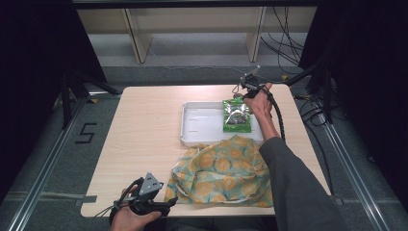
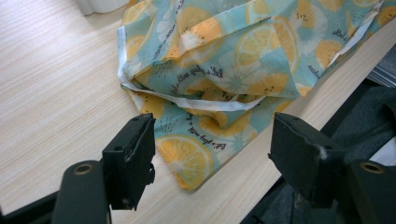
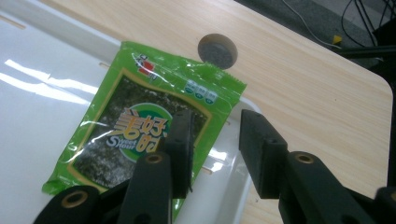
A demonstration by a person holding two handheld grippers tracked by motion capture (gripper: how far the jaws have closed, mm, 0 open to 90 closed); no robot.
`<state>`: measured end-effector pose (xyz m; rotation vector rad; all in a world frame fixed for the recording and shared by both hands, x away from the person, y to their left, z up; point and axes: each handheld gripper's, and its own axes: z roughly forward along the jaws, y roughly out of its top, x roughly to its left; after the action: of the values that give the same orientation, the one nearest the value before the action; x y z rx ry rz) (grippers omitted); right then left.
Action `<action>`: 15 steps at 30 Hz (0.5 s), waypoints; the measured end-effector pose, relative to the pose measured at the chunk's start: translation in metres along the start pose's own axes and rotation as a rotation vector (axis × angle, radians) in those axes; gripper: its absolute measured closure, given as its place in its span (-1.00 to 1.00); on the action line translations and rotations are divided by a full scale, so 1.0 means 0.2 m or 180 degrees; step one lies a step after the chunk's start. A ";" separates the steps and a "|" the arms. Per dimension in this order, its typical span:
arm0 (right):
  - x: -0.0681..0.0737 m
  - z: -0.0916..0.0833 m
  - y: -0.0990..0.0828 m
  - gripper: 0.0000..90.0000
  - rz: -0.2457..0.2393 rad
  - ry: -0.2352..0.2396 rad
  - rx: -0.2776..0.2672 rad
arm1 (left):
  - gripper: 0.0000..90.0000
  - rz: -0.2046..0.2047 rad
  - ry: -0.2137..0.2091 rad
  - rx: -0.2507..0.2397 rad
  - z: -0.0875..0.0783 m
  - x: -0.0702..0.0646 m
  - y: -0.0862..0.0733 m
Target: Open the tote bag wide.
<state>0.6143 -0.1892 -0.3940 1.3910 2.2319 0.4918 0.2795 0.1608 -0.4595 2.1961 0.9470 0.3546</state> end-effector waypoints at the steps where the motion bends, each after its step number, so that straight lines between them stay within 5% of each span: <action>1: -0.01 -0.01 -0.01 0.44 -0.0065 0.0023 -0.0034 | -0.32 0.0010 0.0002 0.0003 0.00 0.00 0.00; 8: -0.04 -0.04 -0.08 0.35 0.0043 0.0174 -0.0046 | -0.32 0.0061 -0.0043 0.0023 0.00 0.01 0.00; 10: -0.05 -0.05 -0.10 0.34 0.0038 0.0222 -0.0064 | -0.32 -0.0070 -0.0159 0.0012 0.01 0.00 0.00; 11: -0.05 -0.06 -0.11 0.33 0.0043 0.0234 -0.0068 | -0.32 -0.0034 -0.0047 0.0008 0.00 0.00 0.00; 14: -0.06 -0.08 -0.13 0.29 0.0067 0.0273 -0.0072 | -0.32 -0.0074 0.0026 -0.0033 0.00 0.01 0.00; 15: -0.07 -0.09 -0.14 0.29 0.0025 0.0276 -0.0092 | -0.32 0.0003 0.0035 -0.0011 0.00 0.01 0.00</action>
<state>0.5897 -0.2147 -0.3908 1.3888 2.2792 0.5955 0.2814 0.1627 -0.4592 2.1935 0.9508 0.3689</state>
